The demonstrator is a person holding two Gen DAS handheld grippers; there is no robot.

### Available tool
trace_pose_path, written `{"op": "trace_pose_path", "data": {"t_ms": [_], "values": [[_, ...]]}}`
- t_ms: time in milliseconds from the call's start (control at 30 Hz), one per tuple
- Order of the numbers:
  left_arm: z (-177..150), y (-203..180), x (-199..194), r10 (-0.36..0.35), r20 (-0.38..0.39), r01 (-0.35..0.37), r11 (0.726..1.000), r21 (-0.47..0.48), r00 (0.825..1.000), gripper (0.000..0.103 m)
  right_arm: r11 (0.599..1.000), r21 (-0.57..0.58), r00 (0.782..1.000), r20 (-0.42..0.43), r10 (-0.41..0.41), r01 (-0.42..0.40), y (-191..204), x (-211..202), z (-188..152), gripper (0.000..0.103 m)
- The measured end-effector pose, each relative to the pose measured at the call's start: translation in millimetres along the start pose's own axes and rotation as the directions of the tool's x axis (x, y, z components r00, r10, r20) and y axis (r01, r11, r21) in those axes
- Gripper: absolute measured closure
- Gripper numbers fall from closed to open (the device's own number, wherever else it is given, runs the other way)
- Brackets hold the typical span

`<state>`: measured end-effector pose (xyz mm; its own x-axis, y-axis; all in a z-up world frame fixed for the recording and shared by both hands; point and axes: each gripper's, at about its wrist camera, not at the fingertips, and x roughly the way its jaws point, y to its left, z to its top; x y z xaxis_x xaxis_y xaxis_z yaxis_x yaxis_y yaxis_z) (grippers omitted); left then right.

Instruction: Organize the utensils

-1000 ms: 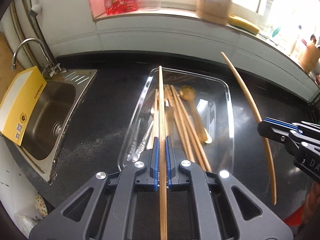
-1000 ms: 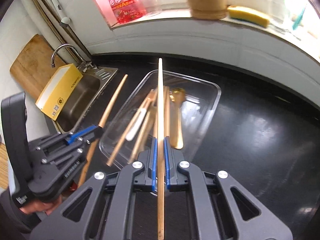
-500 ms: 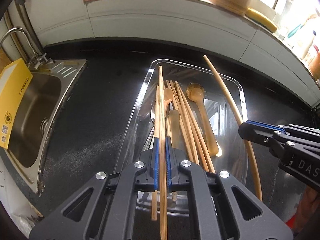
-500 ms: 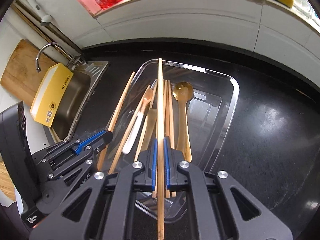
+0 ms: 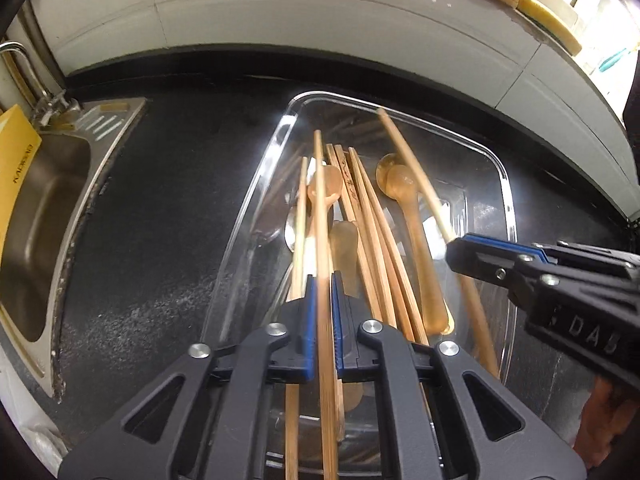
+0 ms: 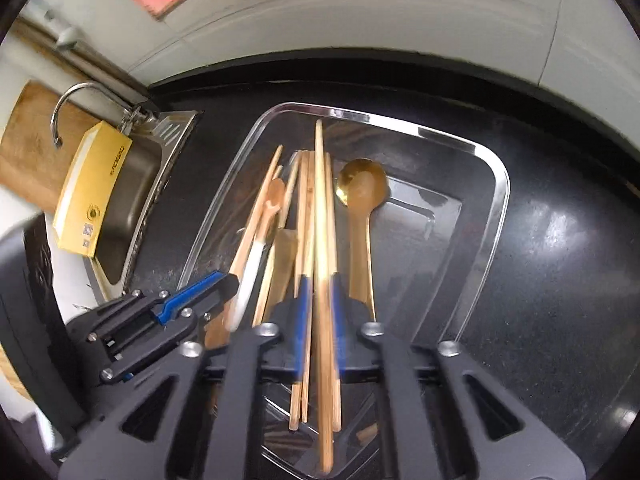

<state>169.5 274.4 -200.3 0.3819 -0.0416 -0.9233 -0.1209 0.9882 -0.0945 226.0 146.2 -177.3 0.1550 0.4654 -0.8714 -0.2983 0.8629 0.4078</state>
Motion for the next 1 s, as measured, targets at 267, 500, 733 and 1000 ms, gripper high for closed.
{"op": "trace_pose_path", "data": {"t_ms": [267,500,733,1000], "values": [[0.5,1.7,-16.9,-0.002,0.066,0.002,1.000,-0.001,0.998,0.007,0.999,0.005,0.998,0.051,0.036,-0.036,-13.3,-19.8,15.3,0.014],[-1.6,2.7,-23.5,0.004,0.073,-0.003,1.000,-0.016,0.997,0.007,0.999,-0.015,0.997,0.065,0.046,-0.045,-8.2,-32.1,11.1,0.014],[-6.2,1.8,-45.1,0.014,0.109,-0.013,1.000,-0.007,0.994,0.007,0.999,-0.027,0.991,0.122,0.047,-0.044,2.7,-62.6,-3.5,0.014],[-23.4,-21.5,-85.0,0.023,0.171,-0.030,0.999,0.039,0.985,0.007,0.999,0.011,0.975,0.219,0.039,-0.042,-17.1,-125.5,-49.1,0.014]]}}
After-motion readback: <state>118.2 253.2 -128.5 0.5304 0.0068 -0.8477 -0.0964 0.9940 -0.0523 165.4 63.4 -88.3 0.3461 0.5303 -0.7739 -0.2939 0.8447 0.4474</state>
